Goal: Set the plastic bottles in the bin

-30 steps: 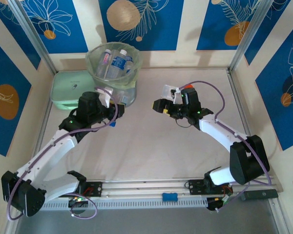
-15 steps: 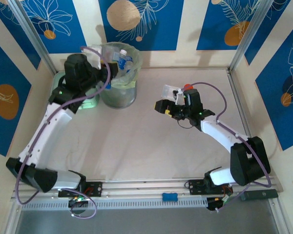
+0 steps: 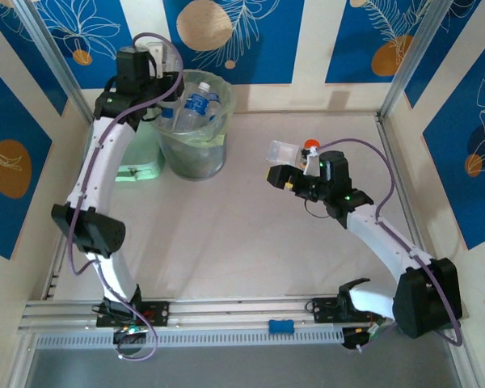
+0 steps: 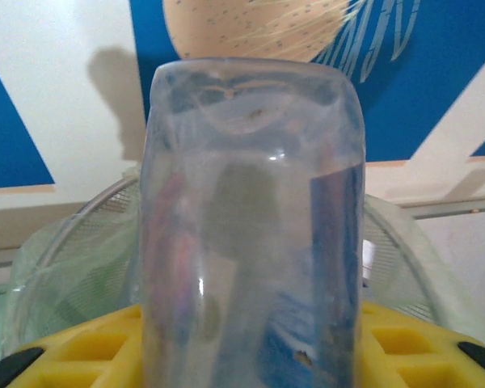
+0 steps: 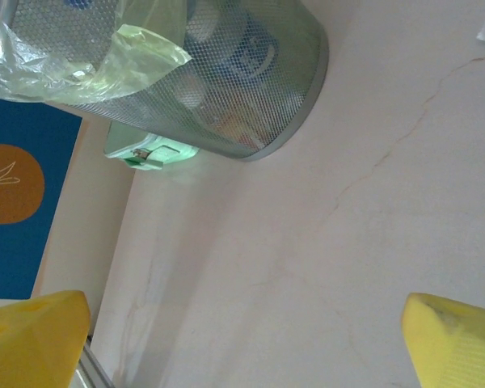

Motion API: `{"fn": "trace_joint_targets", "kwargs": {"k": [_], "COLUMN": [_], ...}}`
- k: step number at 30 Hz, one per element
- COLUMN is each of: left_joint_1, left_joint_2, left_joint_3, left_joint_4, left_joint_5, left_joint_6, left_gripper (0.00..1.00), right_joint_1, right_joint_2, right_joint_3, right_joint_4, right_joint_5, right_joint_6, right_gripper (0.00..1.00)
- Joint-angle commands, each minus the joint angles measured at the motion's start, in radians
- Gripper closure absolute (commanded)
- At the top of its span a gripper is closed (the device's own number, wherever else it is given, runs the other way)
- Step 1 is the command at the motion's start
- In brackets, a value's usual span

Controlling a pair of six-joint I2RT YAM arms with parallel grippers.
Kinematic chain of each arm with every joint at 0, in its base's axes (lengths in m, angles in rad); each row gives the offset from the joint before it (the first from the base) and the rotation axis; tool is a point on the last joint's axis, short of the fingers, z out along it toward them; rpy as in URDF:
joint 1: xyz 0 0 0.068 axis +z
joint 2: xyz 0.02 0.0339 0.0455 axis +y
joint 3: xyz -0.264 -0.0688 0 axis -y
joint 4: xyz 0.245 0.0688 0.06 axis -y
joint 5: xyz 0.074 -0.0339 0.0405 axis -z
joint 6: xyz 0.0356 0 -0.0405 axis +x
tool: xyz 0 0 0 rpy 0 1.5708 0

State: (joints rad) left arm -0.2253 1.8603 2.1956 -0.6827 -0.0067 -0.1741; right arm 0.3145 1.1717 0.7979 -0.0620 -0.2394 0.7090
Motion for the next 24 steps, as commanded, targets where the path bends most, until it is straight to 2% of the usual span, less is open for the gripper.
{"fn": "trace_joint_targets", "kwargs": {"k": [1, 5, 10, 15, 16, 19, 21, 24], "left_joint_1": [0.027, 0.031, 0.034, 0.034, 0.035, 0.035, 0.035, 0.036], "left_joint_2": [0.081, 0.157, 0.189, 0.200, 0.201, 0.199, 0.191, 0.162], "left_joint_3": [0.118, 0.188, 0.189, 0.188, 0.188, 0.188, 0.188, 0.188], "left_joint_4": [-0.126, -0.187, -0.213, -0.219, -0.218, -0.215, -0.212, -0.203], "left_joint_5": [-0.021, -0.039, -0.083, -0.073, -0.075, -0.073, -0.072, -0.072], "left_joint_6": [0.025, 0.040, 0.055, 0.055, 0.053, 0.051, 0.046, 0.044], "left_gripper": [0.76, 0.76, 0.76, 0.72, 0.68, 0.48, 0.30, 0.12], "right_joint_1": [-0.011, -0.024, -0.034, -0.038, -0.037, -0.038, -0.038, -0.040], "right_joint_2": [-0.051, -0.074, -0.081, -0.080, -0.080, -0.080, -0.081, -0.080], "right_joint_3": [-0.019, -0.022, -0.022, -0.024, -0.023, -0.027, -0.027, -0.026], "right_joint_4": [-0.040, -0.056, -0.063, -0.058, -0.055, -0.053, -0.055, -0.058], "right_joint_5": [0.027, 0.034, 0.032, 0.032, 0.030, 0.029, 0.029, 0.030], "right_joint_6": [-0.023, -0.032, -0.036, -0.033, -0.032, -0.029, -0.029, -0.032], "right_gripper": [0.01, 0.01, 0.01, 0.01, 0.01, 0.01, 0.01, 0.01]}}
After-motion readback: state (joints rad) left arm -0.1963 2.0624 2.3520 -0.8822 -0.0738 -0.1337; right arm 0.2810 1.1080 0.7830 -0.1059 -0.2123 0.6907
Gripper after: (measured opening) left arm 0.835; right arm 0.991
